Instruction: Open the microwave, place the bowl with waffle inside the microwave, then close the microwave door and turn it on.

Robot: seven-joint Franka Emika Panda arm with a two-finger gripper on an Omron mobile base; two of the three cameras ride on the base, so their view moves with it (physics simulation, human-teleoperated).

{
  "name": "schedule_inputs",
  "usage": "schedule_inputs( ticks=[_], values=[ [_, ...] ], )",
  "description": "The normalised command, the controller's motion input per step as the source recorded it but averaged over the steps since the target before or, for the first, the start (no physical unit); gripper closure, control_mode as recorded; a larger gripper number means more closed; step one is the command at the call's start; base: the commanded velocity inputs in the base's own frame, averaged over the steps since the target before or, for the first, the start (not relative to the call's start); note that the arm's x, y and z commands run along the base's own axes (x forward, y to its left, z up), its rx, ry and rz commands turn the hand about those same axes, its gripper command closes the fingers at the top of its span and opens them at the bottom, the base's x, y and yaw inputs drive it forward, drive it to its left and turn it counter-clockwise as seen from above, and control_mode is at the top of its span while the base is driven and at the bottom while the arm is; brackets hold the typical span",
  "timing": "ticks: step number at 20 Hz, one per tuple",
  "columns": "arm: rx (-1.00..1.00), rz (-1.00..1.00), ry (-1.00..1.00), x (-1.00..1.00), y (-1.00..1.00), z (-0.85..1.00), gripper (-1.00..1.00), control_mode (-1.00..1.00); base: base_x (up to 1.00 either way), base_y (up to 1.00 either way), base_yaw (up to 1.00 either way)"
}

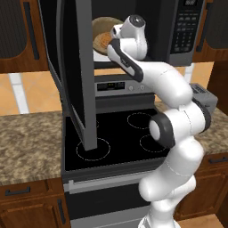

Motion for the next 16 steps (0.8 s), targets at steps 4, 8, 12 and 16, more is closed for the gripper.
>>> schedule_inputs(
  ticks=[4, 8, 12, 16],
  values=[
    [0.00, 0.02, 0.00, 0.41, 0.00, -0.29, -1.00, -1.00, 0.00, 0.00, 0.00],
    [0.11, 0.01, -0.09, 0.19, -0.04, 0.03, -1.00, -1.00, 0.00, 0.00, 0.00],
    [0.33, 0.00, -0.44, -0.05, -0.24, 0.02, -1.00, -1.00, 0.00, 0.00, 0.00],
    [0.38, 0.00, -0.67, -0.55, -0.24, -0.22, -1.00, -1.00, 0.00, 0.00, 0.00]
  ],
)
